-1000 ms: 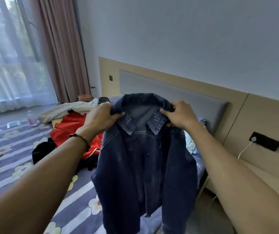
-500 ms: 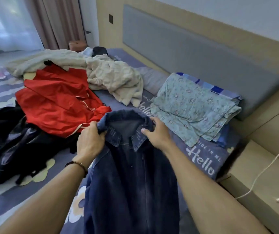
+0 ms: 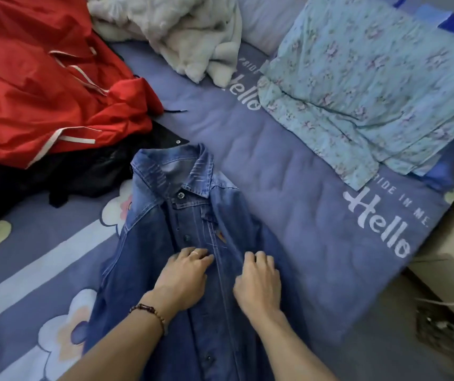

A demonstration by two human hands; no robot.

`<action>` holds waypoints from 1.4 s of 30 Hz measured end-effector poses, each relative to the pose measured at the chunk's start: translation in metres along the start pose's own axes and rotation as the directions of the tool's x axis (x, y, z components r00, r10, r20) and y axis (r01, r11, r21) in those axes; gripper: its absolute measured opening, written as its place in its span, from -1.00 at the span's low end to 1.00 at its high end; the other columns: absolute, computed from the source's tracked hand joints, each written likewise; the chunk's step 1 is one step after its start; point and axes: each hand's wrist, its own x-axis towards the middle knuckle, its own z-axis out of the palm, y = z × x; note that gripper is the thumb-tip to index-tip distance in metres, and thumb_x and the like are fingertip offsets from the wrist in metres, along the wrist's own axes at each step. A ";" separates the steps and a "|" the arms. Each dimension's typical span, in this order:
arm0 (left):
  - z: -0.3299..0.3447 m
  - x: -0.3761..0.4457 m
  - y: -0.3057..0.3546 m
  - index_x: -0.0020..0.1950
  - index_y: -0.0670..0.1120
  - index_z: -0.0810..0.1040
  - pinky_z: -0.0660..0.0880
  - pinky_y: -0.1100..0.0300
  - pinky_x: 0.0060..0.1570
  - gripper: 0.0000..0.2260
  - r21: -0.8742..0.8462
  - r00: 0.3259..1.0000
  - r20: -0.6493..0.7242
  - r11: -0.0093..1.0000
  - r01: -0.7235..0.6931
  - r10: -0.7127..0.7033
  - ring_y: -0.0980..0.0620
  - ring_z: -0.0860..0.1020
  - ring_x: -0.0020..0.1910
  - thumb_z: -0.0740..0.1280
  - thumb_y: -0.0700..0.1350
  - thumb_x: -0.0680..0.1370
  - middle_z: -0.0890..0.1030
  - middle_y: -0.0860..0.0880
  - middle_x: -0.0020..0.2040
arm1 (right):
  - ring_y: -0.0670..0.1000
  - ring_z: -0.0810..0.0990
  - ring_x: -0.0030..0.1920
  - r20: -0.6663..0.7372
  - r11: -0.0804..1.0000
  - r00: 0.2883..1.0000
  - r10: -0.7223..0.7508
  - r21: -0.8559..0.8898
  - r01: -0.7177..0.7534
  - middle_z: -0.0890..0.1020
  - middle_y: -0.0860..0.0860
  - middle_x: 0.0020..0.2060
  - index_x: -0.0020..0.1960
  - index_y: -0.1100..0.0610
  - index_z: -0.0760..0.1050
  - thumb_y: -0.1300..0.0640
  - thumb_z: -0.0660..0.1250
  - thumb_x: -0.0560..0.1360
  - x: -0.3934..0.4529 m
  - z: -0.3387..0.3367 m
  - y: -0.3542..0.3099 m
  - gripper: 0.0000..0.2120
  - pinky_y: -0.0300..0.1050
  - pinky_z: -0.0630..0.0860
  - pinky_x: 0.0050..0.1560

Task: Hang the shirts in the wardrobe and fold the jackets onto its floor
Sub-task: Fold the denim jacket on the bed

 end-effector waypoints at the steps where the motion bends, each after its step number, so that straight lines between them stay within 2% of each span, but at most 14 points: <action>1: -0.003 0.003 0.004 0.55 0.04 0.21 0.25 -0.02 0.36 -0.53 0.060 0.999 -0.031 0.998 0.024 -0.022 -0.08 0.24 0.47 0.14 -0.06 0.63 0.25 0.03 0.52 | 0.15 0.50 0.18 -0.025 0.997 0.999 0.039 0.073 -0.037 0.55 0.09 0.16 0.19 0.14 0.45 0.19 0.26 0.52 0.005 -0.008 0.006 -0.75 -0.03 0.43 -0.01; 4: -0.024 0.020 0.020 0.48 0.04 0.27 0.29 -0.02 0.25 -0.59 0.106 0.993 -0.110 0.993 0.043 -0.031 -0.09 0.37 0.33 0.15 -0.01 0.62 0.39 -0.01 0.36 | 0.28 0.57 0.08 -0.094 0.947 0.971 0.218 0.262 -0.188 0.63 0.22 0.06 0.12 0.20 0.53 0.32 0.21 0.47 0.042 -0.055 0.038 -0.74 -0.01 0.43 -0.11; 9: -0.068 0.083 0.059 0.44 -0.02 0.29 0.36 -0.02 0.17 -0.60 -0.007 0.953 -0.303 1.000 -0.006 0.003 -0.13 0.41 0.28 0.16 -0.03 0.60 0.41 -0.05 0.31 | 0.26 0.50 0.18 -0.342 0.928 0.911 0.231 0.358 -0.101 0.55 0.18 0.21 0.25 0.13 0.44 0.22 0.20 0.56 0.138 -0.145 0.104 -0.72 0.04 0.42 0.03; 11: -0.078 0.110 0.073 0.47 -0.04 0.27 0.40 -0.04 0.19 -0.56 -0.064 0.946 -0.322 0.996 -0.055 0.032 -0.15 0.39 0.32 0.20 -0.07 0.59 0.38 -0.07 0.38 | 0.24 0.46 0.29 -0.221 0.931 0.949 0.224 0.338 -0.141 0.44 0.16 0.35 0.42 0.14 0.29 0.01 0.32 0.54 0.151 -0.147 0.119 -0.49 0.06 0.42 0.13; 13: -0.081 0.133 0.086 0.52 -0.05 0.22 0.38 -0.06 0.30 -0.50 -0.069 0.955 -0.294 0.995 -0.071 0.048 -0.16 0.32 0.41 0.22 -0.06 0.59 0.31 -0.08 0.48 | 0.25 0.41 0.37 0.019 0.970 0.983 0.184 0.158 -0.185 0.35 0.18 0.43 0.53 0.15 0.09 -0.09 0.42 0.46 0.144 -0.125 0.132 -0.19 0.12 0.42 0.22; 16: -0.080 0.161 0.107 0.59 -0.01 0.06 0.14 -0.14 0.46 -0.39 0.015 0.985 -0.167 0.999 -0.036 0.038 -0.16 0.07 0.56 0.22 0.09 0.61 0.10 -0.10 0.59 | 0.26 0.45 0.31 0.144 0.988 0.978 0.152 -0.014 -0.151 0.42 0.18 0.36 0.51 0.10 0.12 0.17 0.31 0.51 0.144 -0.113 0.157 -0.36 0.08 0.46 0.15; 20: -0.071 0.186 0.116 0.61 -0.03 -0.09 -0.04 -0.25 0.48 -0.28 -0.001 0.998 -0.045 0.999 0.044 -0.044 -0.17 -0.11 0.59 0.16 0.22 0.60 -0.08 -0.09 0.62 | 0.27 0.50 0.20 -0.183 0.968 0.950 0.252 0.037 -0.249 0.55 0.21 0.19 0.26 0.14 0.45 0.28 0.22 0.51 0.181 -0.156 0.202 -0.67 0.06 0.45 0.10; 22: -0.073 0.193 0.116 0.59 -0.06 0.08 0.03 -0.19 0.48 -0.36 -0.085 0.992 -0.106 0.995 0.058 -0.067 -0.14 0.02 0.58 0.17 0.19 0.61 0.06 -0.11 0.61 | 0.27 0.45 0.22 -0.322 0.973 0.925 0.203 -0.036 -0.227 0.53 0.20 0.18 0.21 0.17 0.48 0.29 0.26 0.47 0.192 -0.168 0.208 -0.68 0.13 0.41 0.12; 26: -0.084 0.178 0.093 0.17 -0.09 0.55 0.42 -0.02 0.20 -0.66 -0.262 0.936 -0.341 0.965 -0.004 -0.089 -0.16 0.51 0.21 0.12 0.07 0.61 0.56 -0.09 0.23 | 0.26 0.50 0.08 -0.425 0.970 0.873 -0.240 -0.148 0.195 0.55 0.16 0.07 0.05 0.15 0.59 0.26 0.30 0.29 0.183 -0.134 0.147 -0.66 0.14 0.42 -0.02; 29: -0.075 0.130 0.046 0.06 -0.06 0.59 0.42 0.01 0.16 -0.68 -0.236 0.905 -0.389 0.968 0.084 -0.173 -0.11 0.54 0.13 0.12 0.07 0.57 0.59 -0.03 0.09 | 0.20 0.58 -0.10 -0.239 0.843 0.810 -0.535 -0.097 0.528 0.58 0.08 -0.14 -0.08 0.12 0.60 0.15 0.19 0.36 0.167 -0.105 0.061 -0.76 0.07 0.50 -0.17; 32: -0.061 0.079 0.016 -0.04 -0.08 0.61 0.50 -0.04 -0.02 -0.83 -0.170 0.841 -0.453 0.955 0.244 -0.296 -0.14 0.58 -0.01 0.43 -0.06 0.41 0.60 -0.06 -0.03 | 0.17 0.57 0.04 -0.105 0.811 0.806 -0.583 -0.006 0.585 0.60 0.07 -0.04 0.07 0.14 0.55 0.15 0.19 0.52 0.158 -0.092 0.007 -0.79 0.04 0.50 -0.05; 35: -0.045 0.018 -0.021 -0.17 -0.07 0.46 0.42 0.04 -0.34 -0.79 -0.294 0.687 -0.372 0.781 0.551 -0.625 -0.17 0.57 -0.19 0.47 -0.09 0.36 0.57 -0.07 -0.18 | 0.15 0.54 0.16 0.004 0.748 0.754 -0.656 0.137 0.650 0.60 0.05 0.13 0.23 0.10 0.50 0.08 0.18 0.59 0.140 -0.081 -0.059 -0.73 0.01 0.47 0.07; 38: -0.016 -0.022 -0.045 0.03 -0.04 0.36 0.42 0.04 -0.21 -0.65 -0.446 0.517 -0.176 0.536 0.717 -0.838 -0.12 0.54 0.06 0.36 0.16 0.45 0.52 -0.03 0.04 | 0.18 0.50 0.25 0.192 0.723 0.702 -0.686 0.295 0.625 0.56 0.10 0.24 0.40 0.08 0.38 0.06 0.19 0.59 0.119 -0.058 -0.117 -0.61 0.03 0.47 0.16; 42: 0.003 -0.017 -0.045 0.20 -0.06 0.32 0.49 0.00 0.00 -0.28 -0.527 0.452 -0.098 0.432 0.732 -0.886 -0.11 0.43 0.22 0.33 0.45 0.32 0.41 -0.06 0.17 | 0.12 0.38 0.42 0.355 0.768 0.685 -0.636 0.378 0.517 0.47 0.07 0.40 0.51 0.00 0.28 0.21 0.11 0.57 0.114 -0.029 -0.136 -0.49 0.01 0.37 0.37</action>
